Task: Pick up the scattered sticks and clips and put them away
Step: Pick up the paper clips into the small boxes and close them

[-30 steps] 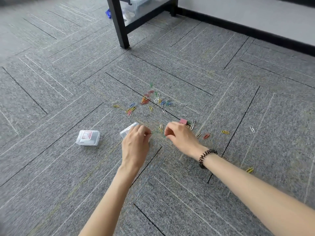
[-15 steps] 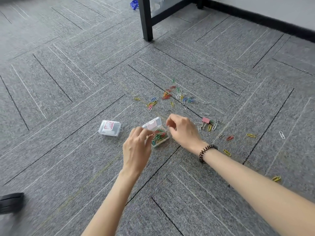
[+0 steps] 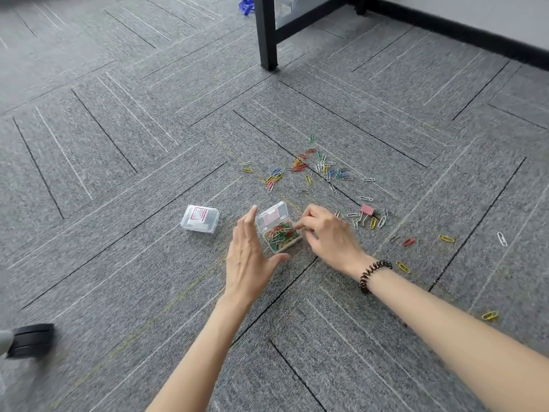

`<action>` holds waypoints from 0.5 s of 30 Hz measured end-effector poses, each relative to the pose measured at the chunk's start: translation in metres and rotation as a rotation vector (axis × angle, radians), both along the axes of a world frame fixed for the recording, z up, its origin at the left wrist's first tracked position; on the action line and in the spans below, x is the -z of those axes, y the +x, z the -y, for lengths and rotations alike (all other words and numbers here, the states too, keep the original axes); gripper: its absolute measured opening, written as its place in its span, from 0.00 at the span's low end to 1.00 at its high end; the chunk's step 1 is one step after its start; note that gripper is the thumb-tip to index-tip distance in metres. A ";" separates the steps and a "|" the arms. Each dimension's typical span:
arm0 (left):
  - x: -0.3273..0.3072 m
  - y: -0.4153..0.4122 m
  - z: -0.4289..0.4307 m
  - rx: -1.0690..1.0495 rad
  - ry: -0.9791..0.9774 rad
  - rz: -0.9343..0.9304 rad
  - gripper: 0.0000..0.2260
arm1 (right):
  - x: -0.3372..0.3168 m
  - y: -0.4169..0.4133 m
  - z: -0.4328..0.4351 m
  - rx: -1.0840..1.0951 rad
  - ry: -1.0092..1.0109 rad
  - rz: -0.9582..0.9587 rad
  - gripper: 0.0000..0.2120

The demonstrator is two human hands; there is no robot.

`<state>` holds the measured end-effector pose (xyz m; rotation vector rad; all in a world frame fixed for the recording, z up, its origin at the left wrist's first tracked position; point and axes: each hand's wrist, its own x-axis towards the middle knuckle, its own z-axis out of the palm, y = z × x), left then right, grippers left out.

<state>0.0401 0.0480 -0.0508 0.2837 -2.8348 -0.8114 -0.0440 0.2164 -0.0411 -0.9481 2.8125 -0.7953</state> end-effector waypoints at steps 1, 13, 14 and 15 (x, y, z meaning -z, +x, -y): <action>0.000 -0.001 -0.001 0.004 -0.005 0.004 0.51 | 0.001 0.000 -0.001 -0.001 0.007 0.002 0.08; 0.019 -0.004 0.009 0.212 -0.200 -0.095 0.24 | -0.002 0.004 -0.006 -0.162 0.146 -0.206 0.28; 0.021 -0.003 0.010 0.219 -0.211 -0.090 0.24 | 0.000 0.007 -0.008 -0.172 0.153 -0.210 0.27; 0.022 0.000 0.010 0.220 -0.213 -0.080 0.25 | 0.003 0.011 -0.011 -0.180 0.157 -0.208 0.27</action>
